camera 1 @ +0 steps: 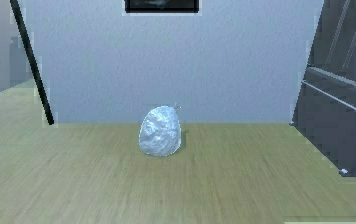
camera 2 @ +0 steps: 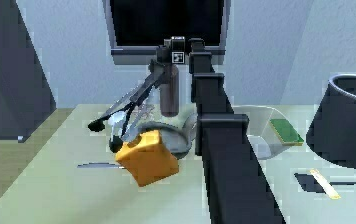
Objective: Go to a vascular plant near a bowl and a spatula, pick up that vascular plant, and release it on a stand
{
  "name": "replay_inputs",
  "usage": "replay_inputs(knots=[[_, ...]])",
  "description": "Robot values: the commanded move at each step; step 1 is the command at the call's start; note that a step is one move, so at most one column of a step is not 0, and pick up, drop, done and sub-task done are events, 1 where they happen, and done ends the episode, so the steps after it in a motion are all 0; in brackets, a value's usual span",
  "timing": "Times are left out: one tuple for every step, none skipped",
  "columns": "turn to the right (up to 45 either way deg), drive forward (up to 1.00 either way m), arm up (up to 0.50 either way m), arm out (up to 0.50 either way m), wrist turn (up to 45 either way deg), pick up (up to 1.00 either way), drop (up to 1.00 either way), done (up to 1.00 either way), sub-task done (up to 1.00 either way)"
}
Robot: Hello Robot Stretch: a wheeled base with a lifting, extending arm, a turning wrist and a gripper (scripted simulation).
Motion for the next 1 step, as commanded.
replay_inputs(knots=[[0.0,0.00,0.00,0.00,45.0,0.00,0.00,0.00,0.00]])
